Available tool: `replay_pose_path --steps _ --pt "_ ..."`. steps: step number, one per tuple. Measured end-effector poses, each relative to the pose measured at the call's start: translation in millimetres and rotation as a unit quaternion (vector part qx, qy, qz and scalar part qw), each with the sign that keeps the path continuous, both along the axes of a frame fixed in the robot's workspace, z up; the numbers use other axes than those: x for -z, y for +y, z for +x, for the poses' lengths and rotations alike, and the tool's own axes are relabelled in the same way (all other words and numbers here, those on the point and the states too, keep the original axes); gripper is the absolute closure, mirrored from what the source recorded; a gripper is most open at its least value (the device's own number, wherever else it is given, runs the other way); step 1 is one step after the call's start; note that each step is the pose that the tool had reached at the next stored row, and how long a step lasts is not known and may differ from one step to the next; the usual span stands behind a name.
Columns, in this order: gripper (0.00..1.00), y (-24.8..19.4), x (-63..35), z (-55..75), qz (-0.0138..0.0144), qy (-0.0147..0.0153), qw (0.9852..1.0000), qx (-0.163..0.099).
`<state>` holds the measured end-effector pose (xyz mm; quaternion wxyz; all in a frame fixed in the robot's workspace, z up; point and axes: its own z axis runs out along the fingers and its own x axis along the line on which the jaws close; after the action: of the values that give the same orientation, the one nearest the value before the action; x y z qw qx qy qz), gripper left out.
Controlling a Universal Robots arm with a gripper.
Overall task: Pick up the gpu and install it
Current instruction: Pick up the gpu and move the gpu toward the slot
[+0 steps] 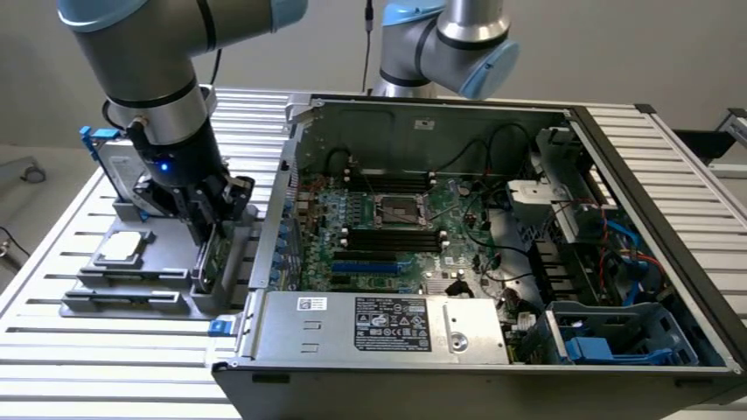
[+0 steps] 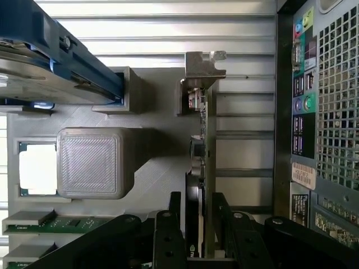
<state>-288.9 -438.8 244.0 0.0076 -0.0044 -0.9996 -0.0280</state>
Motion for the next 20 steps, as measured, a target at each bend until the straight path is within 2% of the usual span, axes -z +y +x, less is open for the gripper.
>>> replay_pose_path --steps 9,17,20 --pt "0.64 2.1 1.1 0.0 -0.0001 -0.0001 1.0 0.008" --pt "0.64 2.5 2.8 0.1 -0.0034 -0.0001 0.9998 0.021" --pt "0.64 2.6 2.9 0.1 -0.0038 -0.0001 0.9998 0.021"
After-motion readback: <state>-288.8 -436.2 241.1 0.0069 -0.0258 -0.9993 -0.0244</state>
